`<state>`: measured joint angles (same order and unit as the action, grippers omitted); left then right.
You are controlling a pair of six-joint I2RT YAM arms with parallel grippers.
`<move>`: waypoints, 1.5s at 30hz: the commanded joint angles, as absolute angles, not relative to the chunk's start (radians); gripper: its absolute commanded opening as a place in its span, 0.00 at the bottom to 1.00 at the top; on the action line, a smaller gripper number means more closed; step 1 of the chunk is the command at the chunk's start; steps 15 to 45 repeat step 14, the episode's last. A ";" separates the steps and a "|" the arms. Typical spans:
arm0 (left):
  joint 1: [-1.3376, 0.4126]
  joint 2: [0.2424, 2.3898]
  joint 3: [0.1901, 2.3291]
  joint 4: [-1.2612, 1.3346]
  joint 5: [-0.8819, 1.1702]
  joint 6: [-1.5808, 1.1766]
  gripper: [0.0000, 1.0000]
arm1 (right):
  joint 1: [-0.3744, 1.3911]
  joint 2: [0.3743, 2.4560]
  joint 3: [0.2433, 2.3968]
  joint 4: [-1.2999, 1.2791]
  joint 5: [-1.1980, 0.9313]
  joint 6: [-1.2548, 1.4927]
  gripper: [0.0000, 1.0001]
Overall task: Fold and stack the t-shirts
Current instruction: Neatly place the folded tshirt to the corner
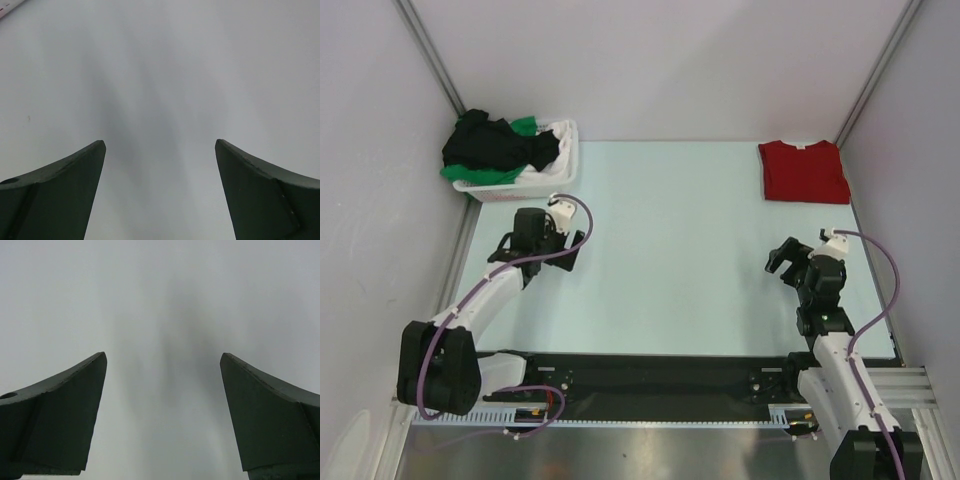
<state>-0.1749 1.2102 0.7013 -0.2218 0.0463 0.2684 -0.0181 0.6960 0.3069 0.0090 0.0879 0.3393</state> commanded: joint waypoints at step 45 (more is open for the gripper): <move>-0.167 1.154 0.706 -0.216 0.060 0.273 0.97 | -0.012 0.703 0.333 0.071 0.110 0.333 1.00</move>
